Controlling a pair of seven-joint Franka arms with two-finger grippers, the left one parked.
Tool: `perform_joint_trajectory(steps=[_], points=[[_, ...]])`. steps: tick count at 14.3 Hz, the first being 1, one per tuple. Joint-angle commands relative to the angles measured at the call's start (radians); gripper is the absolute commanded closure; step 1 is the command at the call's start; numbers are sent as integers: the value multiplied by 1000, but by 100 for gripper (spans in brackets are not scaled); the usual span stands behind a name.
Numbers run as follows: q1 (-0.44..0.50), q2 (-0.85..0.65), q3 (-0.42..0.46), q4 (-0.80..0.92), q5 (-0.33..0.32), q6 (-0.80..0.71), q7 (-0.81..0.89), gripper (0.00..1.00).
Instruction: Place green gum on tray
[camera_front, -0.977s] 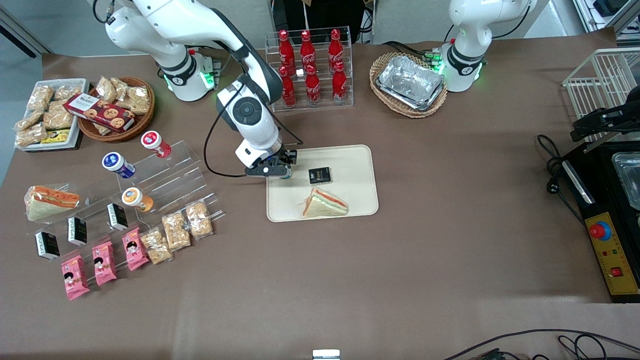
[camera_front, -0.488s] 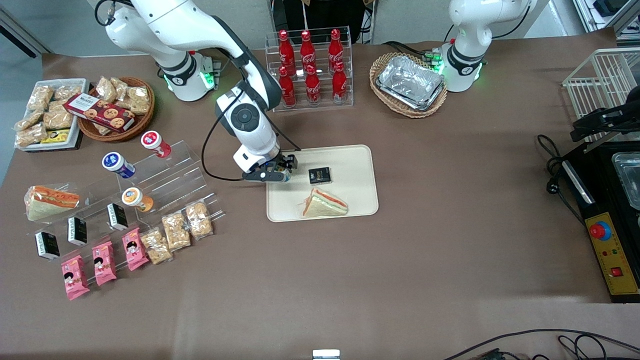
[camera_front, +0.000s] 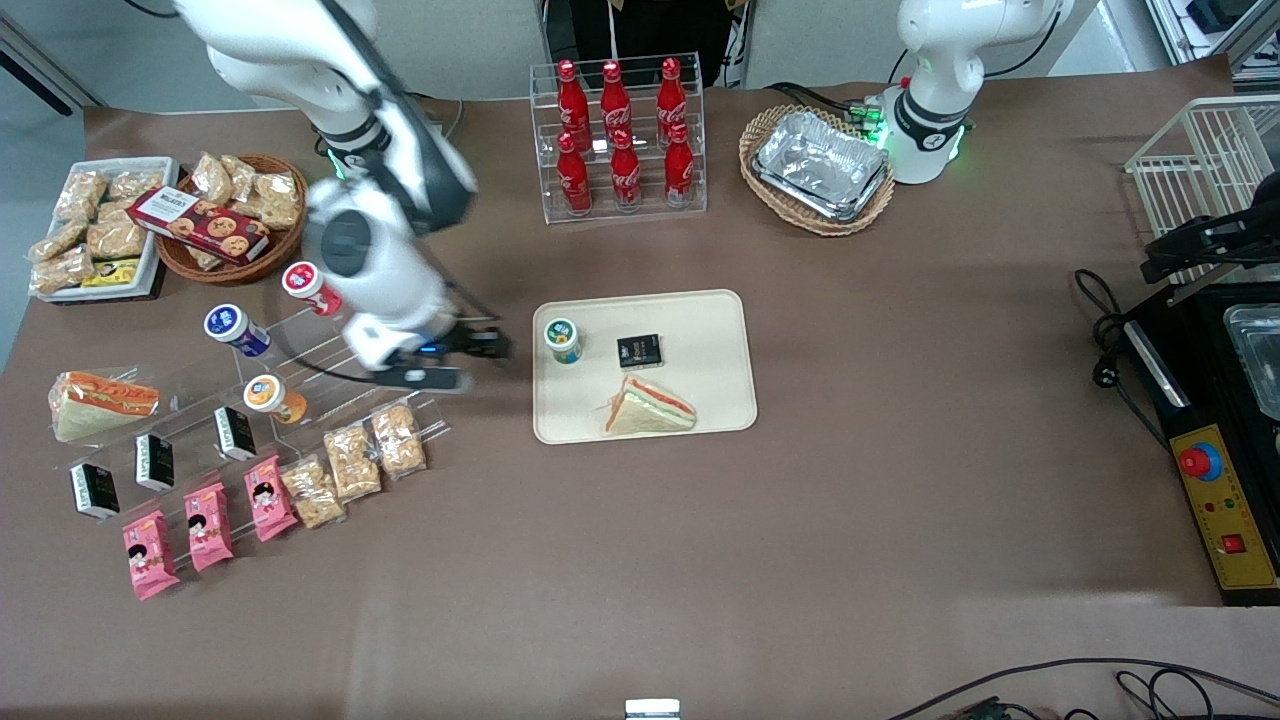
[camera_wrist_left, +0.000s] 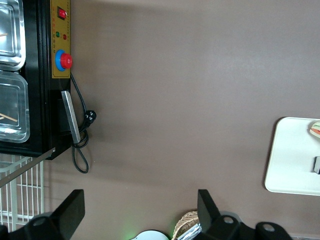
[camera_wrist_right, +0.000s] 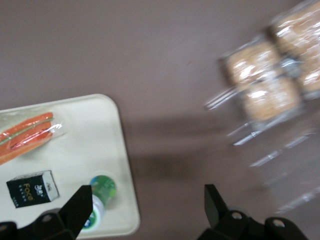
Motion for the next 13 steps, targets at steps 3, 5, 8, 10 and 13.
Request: perform_joint_trajectory(steps=[3,5,8,10,13], points=[[-231,-133,8,128,11,-306,-269,0],[-306,-133,8,213,11,-405,-336,0],[-390,-111,8,351,-5,-529,-400,0],[-401,-85,8,441,-57,-592,-416,0],[-429,-58,8,544,-64,-669,-414,0]])
